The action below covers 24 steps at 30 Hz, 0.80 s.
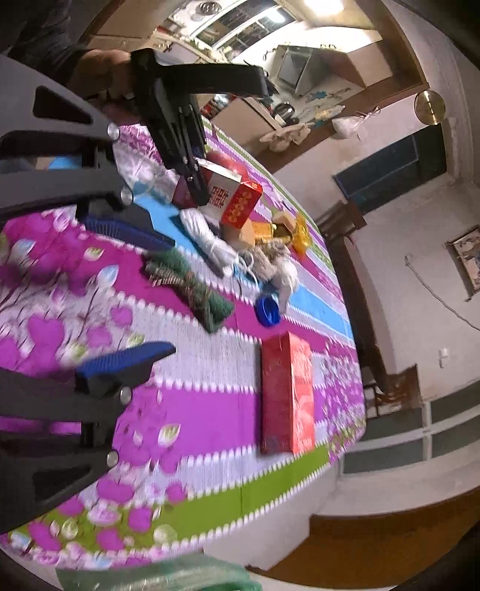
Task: Collect trash
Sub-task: 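Grasp the red cigarette box with the left tool while the right tool approaches the sponge, then grasp the tan sponge block with the right tool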
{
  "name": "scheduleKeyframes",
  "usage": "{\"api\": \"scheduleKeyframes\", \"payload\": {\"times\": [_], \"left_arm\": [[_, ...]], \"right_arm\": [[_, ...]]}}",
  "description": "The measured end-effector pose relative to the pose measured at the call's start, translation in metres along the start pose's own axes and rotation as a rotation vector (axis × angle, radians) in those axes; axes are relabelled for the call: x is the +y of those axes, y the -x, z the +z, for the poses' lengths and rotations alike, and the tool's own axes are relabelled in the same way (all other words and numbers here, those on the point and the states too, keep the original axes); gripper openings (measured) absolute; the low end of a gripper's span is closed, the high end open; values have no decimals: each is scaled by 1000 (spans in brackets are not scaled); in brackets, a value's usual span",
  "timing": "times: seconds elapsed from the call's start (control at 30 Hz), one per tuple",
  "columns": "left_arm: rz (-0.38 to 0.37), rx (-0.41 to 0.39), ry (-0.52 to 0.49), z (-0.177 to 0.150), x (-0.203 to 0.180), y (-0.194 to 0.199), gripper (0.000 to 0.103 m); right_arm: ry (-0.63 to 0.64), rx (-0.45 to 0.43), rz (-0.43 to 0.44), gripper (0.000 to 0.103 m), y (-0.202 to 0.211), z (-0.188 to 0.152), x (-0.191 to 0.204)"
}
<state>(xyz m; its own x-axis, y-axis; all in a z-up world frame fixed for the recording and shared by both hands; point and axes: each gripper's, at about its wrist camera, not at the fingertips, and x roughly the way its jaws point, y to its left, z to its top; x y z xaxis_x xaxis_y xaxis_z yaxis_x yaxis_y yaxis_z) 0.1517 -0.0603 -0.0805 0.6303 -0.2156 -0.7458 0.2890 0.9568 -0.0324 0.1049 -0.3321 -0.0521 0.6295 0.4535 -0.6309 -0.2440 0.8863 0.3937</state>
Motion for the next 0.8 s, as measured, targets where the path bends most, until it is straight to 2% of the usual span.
{"api": "scheduleKeyframes", "payload": {"times": [0.2,0.47,0.7,0.77,0.8], "left_arm": [[-9,-54,21,-7,10,26,20],[-31,-121,49,-13,28,55,20],[-37,-137,46,-17,36,59,20],[-45,-138,50,-17,38,60,20],[-44,-140,50,-17,38,61,20]], "right_arm": [[33,71,12,49,-48,23,43],[23,178,-102,49,-128,42,67],[43,158,-154,49,-149,44,78],[37,149,-147,38,-148,44,77],[39,141,-146,36,-146,43,77]]}}
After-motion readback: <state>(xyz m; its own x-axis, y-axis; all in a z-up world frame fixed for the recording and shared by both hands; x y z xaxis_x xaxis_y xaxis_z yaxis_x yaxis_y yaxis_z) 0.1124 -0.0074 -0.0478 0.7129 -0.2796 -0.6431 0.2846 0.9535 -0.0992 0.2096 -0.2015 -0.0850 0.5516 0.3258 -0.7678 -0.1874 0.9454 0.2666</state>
